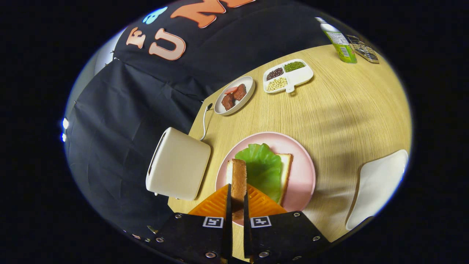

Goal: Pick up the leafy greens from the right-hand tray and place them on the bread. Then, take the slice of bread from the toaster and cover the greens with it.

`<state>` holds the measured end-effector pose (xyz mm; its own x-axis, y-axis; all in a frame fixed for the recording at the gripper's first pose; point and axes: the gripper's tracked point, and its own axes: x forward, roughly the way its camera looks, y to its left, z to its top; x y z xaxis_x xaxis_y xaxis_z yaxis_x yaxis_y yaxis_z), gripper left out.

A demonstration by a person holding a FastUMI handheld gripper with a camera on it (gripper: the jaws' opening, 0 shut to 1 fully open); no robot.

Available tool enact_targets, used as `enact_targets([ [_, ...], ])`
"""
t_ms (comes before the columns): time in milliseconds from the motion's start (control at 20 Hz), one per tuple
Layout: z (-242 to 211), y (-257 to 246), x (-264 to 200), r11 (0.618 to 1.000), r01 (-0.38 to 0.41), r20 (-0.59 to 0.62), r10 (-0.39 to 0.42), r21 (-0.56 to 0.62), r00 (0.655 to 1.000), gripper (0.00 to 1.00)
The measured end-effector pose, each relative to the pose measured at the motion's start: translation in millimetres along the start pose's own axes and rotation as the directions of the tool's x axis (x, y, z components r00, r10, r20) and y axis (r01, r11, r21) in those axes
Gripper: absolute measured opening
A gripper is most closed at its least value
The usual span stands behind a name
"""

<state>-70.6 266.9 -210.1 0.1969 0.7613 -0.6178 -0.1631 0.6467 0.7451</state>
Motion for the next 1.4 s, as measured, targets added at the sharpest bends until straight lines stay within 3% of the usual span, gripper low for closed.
enact_targets([
  [150, 1, 0, 2, 1.000, 0.013, 0.024, -0.012, -0.025, 1.000, 0.13],
  [250, 5, -5, 0, 0.997, 0.046, 0.054, -0.042, -0.068, 0.998, 0.19],
  [400, 5, -6, -4, 0.992, 0.058, 0.077, -0.049, -0.114, 0.996, 0.37],
  [550, 15, -15, -8, 0.981, 0.104, 0.135, -0.083, -0.161, 0.987, 0.41],
  [800, 28, -21, -23, 0.948, 0.173, 0.234, -0.111, -0.268, 0.966, 0.62],
  [850, 34, -25, -26, 0.938, 0.200, 0.264, -0.125, -0.282, 0.956, 0.62],
  [1100, 78, -11, -63, 0.850, 0.353, 0.502, -0.124, -0.390, 0.856, 0.73],
  [1400, 119, 33, -122, 0.754, 0.512, 0.733, -0.061, -0.411, 0.678, 0.83],
])
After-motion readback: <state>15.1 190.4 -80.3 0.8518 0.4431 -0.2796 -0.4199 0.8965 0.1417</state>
